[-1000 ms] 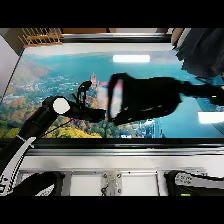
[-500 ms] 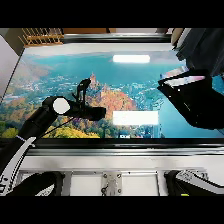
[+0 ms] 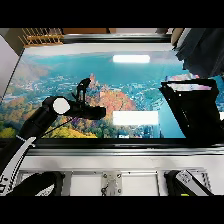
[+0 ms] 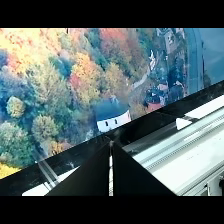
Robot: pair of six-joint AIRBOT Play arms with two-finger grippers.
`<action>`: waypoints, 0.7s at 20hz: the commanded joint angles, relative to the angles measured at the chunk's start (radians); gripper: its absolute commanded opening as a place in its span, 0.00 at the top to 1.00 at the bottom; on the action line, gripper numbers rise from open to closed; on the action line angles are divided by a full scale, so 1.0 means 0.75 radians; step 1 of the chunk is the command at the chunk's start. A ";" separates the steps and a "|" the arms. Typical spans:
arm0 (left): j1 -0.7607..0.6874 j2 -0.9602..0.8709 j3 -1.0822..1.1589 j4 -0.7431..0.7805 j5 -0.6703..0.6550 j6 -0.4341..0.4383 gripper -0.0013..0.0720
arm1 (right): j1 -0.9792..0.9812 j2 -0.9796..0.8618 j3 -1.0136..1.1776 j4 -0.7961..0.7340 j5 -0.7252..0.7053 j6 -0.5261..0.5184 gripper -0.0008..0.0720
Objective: Fold the clothes and pants, and hang the long-sleeved shirts on hangers.
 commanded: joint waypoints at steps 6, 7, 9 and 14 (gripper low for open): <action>-0.001 0.001 0.001 0.001 -0.001 0.001 0.97 | 0.008 0.146 0.238 0.042 -0.033 -0.003 0.00; -0.001 0.001 0.001 0.001 0.000 0.001 0.97 | 0.025 0.189 0.250 0.172 -0.083 -0.015 0.00; -0.001 0.001 0.001 0.000 -0.001 0.000 0.97 | 0.125 0.255 0.249 0.421 -0.119 -0.121 0.00; -0.001 0.001 0.001 0.000 0.001 0.000 0.97 | 0.669 0.267 0.216 0.509 -0.109 -0.337 0.00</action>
